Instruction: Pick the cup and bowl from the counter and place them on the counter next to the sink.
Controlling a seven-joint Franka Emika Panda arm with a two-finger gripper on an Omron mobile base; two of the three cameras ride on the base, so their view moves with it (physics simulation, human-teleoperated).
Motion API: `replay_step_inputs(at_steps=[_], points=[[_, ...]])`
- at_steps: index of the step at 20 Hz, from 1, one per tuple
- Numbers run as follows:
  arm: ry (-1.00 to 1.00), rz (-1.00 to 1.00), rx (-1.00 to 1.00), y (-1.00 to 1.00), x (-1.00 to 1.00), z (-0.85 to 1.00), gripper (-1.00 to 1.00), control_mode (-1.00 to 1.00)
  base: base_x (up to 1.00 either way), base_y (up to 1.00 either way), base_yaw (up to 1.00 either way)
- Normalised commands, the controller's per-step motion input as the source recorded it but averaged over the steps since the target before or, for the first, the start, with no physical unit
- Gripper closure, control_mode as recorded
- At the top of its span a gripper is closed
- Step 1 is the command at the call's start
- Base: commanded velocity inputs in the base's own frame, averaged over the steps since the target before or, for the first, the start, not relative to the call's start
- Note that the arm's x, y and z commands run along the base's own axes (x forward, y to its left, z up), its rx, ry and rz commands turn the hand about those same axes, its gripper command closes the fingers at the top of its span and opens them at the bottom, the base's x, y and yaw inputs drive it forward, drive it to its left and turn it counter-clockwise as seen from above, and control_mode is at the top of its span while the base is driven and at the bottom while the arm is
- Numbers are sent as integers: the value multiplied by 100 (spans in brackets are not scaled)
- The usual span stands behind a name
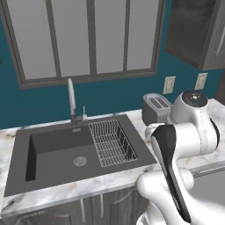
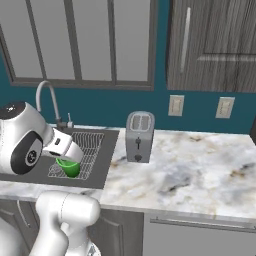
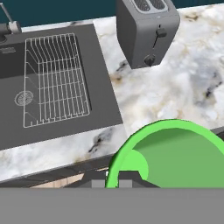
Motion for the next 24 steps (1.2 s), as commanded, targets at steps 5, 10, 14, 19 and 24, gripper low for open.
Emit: replay_step_inputs(at_steps=[5,10,14,19,24], points=[[0,0,0,0,0,0,100,100,0,-17,0],[0,0,0,-4,0,0,100,-100,7,-12,0],[0,0,0,-13,0,0,100,-100,0,0,0],[0,0,0,-18,3,0,100,-100,0,0,0],[0,0,0,-32,3,0,100,-100,0,0,0]])
